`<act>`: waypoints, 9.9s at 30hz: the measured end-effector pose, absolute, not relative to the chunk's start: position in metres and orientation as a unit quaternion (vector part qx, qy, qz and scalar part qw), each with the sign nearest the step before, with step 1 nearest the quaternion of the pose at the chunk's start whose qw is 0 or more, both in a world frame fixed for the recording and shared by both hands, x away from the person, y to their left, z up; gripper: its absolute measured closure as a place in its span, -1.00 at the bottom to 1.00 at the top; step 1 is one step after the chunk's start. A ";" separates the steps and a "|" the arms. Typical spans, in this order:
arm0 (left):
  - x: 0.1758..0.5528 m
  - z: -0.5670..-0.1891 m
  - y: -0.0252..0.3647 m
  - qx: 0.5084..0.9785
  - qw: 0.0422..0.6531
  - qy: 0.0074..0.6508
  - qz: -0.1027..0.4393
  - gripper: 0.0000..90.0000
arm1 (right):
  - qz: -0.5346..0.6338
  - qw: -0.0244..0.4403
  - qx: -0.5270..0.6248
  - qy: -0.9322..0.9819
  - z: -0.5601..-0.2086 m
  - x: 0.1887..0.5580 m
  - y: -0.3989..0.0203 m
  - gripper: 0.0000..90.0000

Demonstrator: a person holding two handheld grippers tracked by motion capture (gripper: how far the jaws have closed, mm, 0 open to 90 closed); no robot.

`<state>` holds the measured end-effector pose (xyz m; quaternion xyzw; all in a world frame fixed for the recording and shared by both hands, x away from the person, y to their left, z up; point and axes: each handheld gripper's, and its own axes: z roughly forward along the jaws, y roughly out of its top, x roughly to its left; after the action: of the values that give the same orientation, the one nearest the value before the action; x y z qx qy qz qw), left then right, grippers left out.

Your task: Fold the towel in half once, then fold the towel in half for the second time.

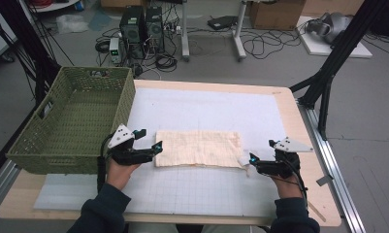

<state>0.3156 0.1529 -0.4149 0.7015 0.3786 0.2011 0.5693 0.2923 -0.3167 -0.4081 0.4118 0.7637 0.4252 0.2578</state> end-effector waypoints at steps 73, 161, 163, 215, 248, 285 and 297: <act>0.413 -0.447 0.122 0.795 0.390 0.436 0.163 0.07 | 0.428 0.230 0.398 0.778 -0.413 0.300 -0.308 -0.75; 0.394 -0.431 0.137 0.754 0.477 0.416 0.176 0.89 | 0.374 0.212 0.352 0.831 -0.426 0.405 -0.271 0.93; 0.391 -0.428 0.136 0.755 0.479 0.414 0.172 0.89 | 0.375 0.214 0.345 0.833 -0.422 0.402 -0.271 0.92; 0.319 -0.426 0.150 0.716 0.556 0.399 0.141 0.19 | 0.406 0.190 0.299 0.843 -0.436 0.312 -0.286 0.88; 0.328 -0.451 0.127 0.801 0.441 0.379 0.142 0.65 | 0.382 0.171 0.364 0.832 -0.446 0.324 -0.263 0.30; 0.321 -0.433 0.143 0.744 0.523 0.382 0.163 0.14 | 0.435 0.211 0.394 0.782 -0.424 0.304 -0.295 -0.26; 0.318 -0.416 0.152 0.697 0.580 0.386 0.169 -0.53 | 0.444 0.254 0.419 0.750 -0.407 0.283 -0.332 -0.40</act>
<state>0.3181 0.1520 -0.4158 0.6971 0.3861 0.1692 0.5800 0.2829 -0.3315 -0.4071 0.4188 0.7501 0.4441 0.2544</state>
